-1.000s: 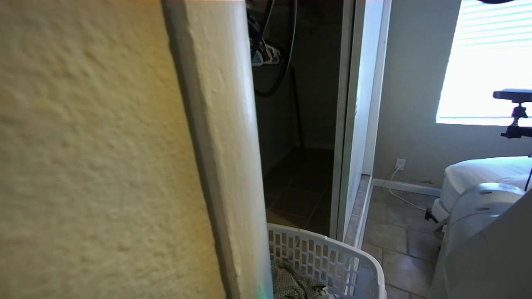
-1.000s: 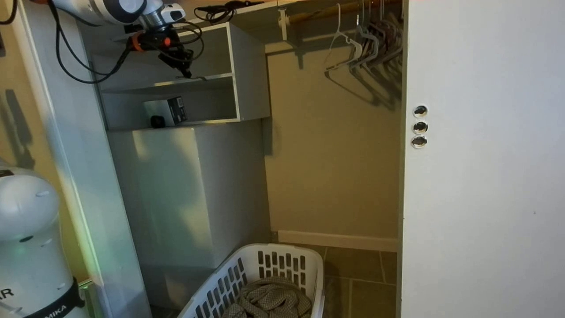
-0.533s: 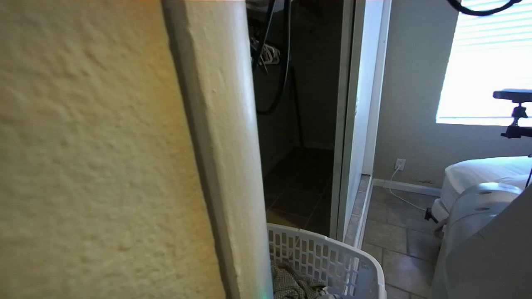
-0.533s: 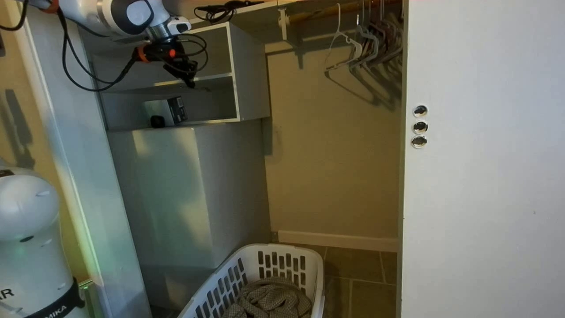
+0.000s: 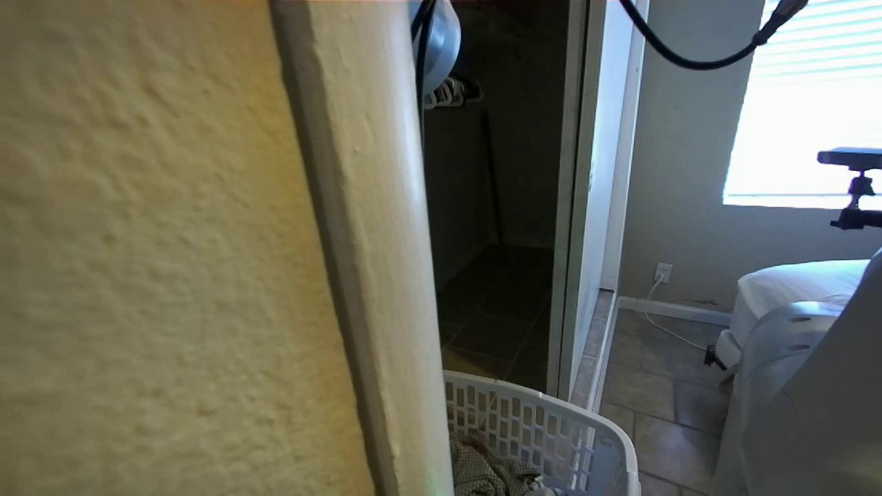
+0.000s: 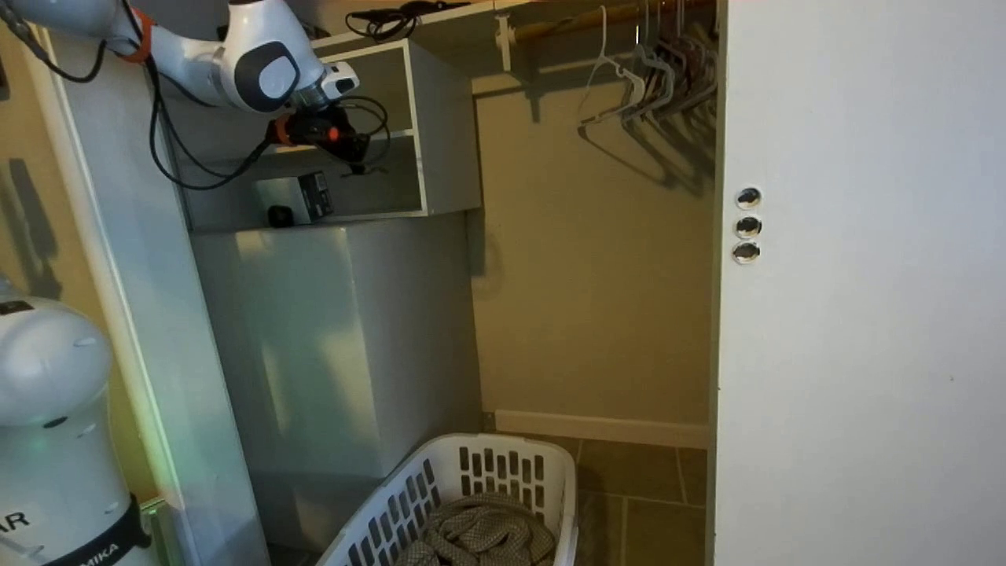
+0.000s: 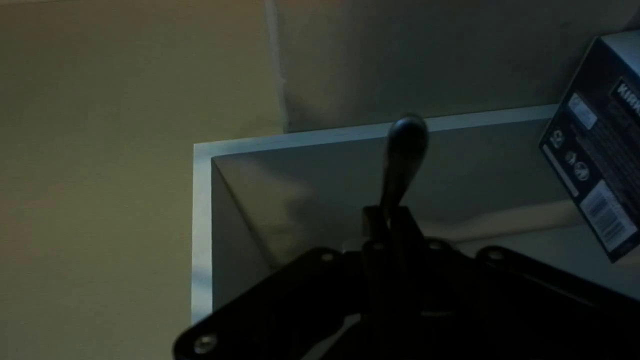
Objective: Remove the utensil from the top shelf and out it on the bottom shelf
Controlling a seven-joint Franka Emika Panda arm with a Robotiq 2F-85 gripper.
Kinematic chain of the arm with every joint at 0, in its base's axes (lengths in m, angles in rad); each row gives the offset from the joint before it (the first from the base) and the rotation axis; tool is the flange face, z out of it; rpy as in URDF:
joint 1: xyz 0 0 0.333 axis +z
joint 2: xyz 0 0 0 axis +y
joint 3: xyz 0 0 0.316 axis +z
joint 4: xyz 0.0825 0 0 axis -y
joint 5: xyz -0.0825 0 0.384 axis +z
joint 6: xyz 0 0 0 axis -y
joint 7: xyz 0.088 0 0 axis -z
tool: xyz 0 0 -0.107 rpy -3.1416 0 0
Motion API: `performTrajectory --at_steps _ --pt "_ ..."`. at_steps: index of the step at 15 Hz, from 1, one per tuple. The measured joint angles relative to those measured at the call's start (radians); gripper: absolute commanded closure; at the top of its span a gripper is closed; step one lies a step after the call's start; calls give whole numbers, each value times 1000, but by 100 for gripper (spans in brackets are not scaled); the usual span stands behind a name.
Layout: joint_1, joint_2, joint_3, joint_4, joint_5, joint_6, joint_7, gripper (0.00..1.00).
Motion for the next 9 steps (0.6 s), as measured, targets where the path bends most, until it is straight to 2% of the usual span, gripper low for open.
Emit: performTrajectory --at_steps 4,9 --pt "23 69 -4 0 24 103 -28 98" --pt "44 130 -16 9 63 159 -72 98"
